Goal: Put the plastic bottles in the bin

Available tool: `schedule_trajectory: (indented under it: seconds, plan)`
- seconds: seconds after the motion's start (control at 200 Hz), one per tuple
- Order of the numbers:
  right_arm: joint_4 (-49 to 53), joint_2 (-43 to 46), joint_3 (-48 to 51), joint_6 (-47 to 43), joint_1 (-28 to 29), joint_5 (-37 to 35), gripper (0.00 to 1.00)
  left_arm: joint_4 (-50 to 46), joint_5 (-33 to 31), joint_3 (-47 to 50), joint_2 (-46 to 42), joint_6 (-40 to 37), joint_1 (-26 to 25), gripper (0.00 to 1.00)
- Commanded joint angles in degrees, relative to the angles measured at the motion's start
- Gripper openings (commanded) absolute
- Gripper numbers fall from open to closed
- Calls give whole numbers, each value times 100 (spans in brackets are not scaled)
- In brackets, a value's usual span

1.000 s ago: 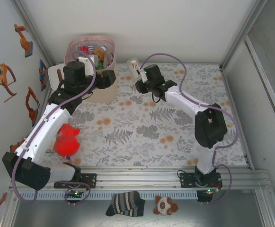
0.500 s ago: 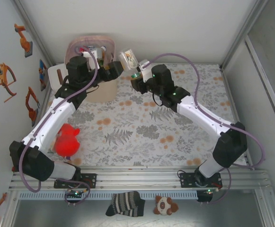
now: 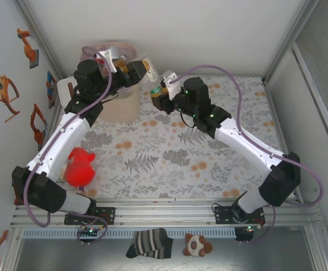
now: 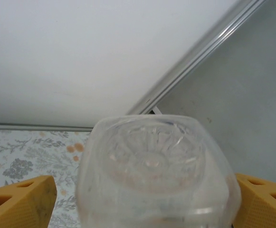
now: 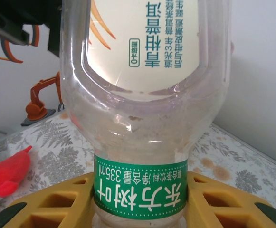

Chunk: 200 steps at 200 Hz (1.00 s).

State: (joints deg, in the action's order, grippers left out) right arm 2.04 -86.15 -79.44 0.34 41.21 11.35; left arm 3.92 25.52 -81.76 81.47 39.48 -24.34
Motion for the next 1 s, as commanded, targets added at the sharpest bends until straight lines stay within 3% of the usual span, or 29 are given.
schedule_trajectory:
  seconds: [0.0, 0.26, 0.396, 0.521, 0.626, 0.811, 0.996]
  plan:
    - [-217, 186, -19, -95, 45, 115, 28, 251, 216, -140, 53, 176, 9, 85]
    - [-179, 238, -16, -103, 79, 8, 31, 125, 131, -130, -58, 61, 33, 60]
    - [-154, 282, -10, -63, 80, -62, 43, -30, -23, -164, -142, -157, 73, 53]
    - [-125, 361, 16, -34, 80, -133, 60, -331, -81, -335, -165, -433, 227, 52]
    - [-62, 453, 34, -29, 89, -203, 67, -637, -165, -526, -184, -708, 442, 51]
    - [96, 649, 134, -42, 89, -312, 69, -1325, -392, -1062, -128, -1538, 779, 51]
    - [198, 762, 293, 64, 89, -398, 69, -2508, -1358, -2037, 193, -3073, 834, 51]
